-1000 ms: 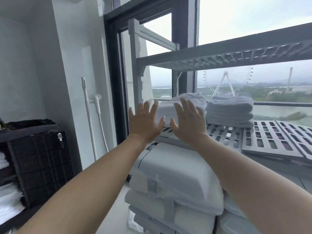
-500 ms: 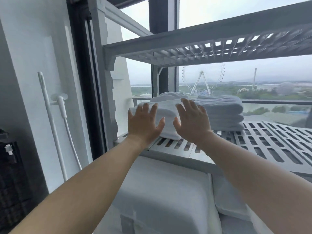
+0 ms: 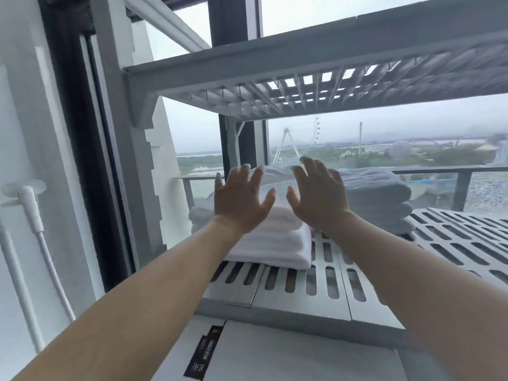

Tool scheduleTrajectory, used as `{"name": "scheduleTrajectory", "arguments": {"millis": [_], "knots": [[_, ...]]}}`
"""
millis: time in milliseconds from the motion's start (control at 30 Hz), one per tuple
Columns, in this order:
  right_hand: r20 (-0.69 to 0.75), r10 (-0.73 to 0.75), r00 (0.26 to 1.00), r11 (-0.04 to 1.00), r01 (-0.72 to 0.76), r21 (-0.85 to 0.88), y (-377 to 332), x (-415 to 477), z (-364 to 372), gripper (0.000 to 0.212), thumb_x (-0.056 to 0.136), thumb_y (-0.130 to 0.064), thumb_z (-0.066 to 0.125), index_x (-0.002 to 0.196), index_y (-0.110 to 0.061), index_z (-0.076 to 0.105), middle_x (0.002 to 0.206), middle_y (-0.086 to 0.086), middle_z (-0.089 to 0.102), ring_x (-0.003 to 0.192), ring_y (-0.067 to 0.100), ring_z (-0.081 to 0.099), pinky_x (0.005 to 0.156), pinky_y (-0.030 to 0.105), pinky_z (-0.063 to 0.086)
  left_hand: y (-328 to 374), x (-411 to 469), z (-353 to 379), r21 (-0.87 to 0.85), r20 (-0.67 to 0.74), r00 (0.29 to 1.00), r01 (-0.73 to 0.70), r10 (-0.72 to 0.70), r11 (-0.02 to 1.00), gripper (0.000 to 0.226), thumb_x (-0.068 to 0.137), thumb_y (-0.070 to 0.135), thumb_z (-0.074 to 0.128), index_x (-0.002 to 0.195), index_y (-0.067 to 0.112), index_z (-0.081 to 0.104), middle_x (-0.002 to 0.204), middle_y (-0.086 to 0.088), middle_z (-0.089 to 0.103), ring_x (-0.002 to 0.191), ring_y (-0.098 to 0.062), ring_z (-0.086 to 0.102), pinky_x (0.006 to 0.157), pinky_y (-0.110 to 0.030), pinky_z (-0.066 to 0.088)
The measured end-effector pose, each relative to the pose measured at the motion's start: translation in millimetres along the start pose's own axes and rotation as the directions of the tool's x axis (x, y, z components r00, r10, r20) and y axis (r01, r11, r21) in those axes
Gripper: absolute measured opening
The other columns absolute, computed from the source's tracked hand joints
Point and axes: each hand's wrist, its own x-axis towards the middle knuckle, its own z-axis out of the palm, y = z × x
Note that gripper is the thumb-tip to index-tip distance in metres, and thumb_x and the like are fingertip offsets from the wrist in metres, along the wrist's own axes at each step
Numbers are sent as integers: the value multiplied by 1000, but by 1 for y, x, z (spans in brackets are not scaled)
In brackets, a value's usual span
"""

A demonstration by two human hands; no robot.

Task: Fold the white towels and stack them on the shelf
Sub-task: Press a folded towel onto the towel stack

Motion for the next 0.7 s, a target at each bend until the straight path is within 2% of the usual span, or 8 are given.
{"name": "scheduleTrajectory", "arguments": {"millis": [233,700], "knots": [[-3,25,1000,998,-25,-54,3,26,27,43,89,-38,45,120,-9,47,134,11,42,120,28,44,94,47,39,-20,30,29,-44,-26,1000,-12,11,999,57,89,55,30,136,23,31,136,-5,43,127,-25,38,106,-53,26],[-2,-41,999,997,40,-70,20,96,72,44,89,-40,45,120,-10,45,136,10,40,119,28,45,95,48,41,-25,101,77,-44,-26,999,20,-21,999,57,90,54,33,138,24,29,139,-6,42,129,-27,38,108,-54,25]]}}
